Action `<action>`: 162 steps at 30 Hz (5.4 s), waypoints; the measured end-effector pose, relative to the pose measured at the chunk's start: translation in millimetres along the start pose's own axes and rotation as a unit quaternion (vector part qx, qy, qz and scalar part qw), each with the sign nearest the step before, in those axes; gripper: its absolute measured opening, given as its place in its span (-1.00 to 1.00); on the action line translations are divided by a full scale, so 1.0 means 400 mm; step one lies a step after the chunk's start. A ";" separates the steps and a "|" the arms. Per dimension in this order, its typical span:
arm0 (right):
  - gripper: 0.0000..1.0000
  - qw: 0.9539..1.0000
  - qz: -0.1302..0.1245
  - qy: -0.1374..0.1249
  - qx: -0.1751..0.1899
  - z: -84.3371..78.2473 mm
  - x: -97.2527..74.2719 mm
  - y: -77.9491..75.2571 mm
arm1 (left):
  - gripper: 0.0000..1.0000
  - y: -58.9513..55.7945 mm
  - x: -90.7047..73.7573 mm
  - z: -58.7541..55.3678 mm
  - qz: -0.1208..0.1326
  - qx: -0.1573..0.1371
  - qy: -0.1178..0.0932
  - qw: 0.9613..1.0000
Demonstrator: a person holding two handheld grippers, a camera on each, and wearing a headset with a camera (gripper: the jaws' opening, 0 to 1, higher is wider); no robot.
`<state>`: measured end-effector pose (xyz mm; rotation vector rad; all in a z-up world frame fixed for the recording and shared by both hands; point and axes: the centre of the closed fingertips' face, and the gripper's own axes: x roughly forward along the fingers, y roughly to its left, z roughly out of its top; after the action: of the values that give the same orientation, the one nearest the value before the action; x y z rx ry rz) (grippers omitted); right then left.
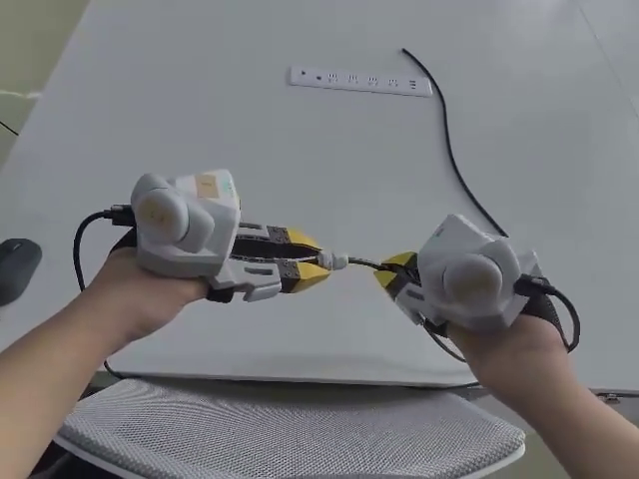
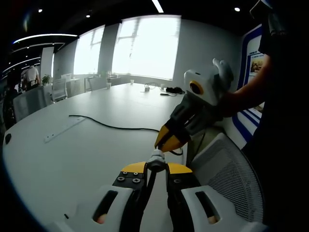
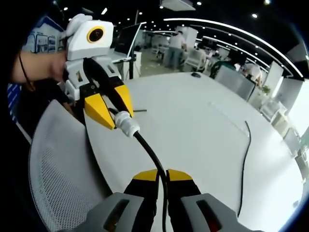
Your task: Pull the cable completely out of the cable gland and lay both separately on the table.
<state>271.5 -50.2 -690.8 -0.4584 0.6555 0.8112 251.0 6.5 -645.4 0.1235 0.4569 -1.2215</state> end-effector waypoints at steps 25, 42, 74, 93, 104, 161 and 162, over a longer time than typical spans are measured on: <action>-0.99 0.982 -0.044 0.020 0.180 -0.130 0.019 -0.068 | -0.70 0.006 0.008 0.000 0.006 0.006 -0.001 1.000; -0.96 0.987 -0.030 0.016 0.157 -0.123 0.011 -0.049 | -0.70 0.009 0.000 -0.005 0.001 0.003 0.001 1.000; -0.64 0.995 0.050 -0.015 -0.085 0.088 -0.018 0.041 | -0.70 0.019 -0.002 -0.008 0.004 -0.007 0.001 1.000; -0.98 0.991 0.052 -0.009 -0.121 0.094 0.016 0.072 | -0.70 0.012 0.002 -0.008 0.003 -0.010 0.001 1.000; -0.99 0.997 0.037 -0.004 -0.070 0.076 0.021 0.051 | -0.70 0.016 0.003 -0.009 0.005 -0.008 0.002 1.000; -0.95 0.984 -0.021 0.041 0.172 -0.125 0.022 -0.062 | -0.70 0.037 0.007 0.006 0.016 -0.003 -0.003 1.000; -0.94 0.985 -0.021 0.040 0.167 -0.122 0.020 -0.060 | -0.70 0.038 0.006 0.006 0.017 -0.003 -0.003 1.000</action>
<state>277.2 -90.2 -728.1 -0.1988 0.8366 0.6299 266.2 8.8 -646.5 0.1210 0.4516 -1.1867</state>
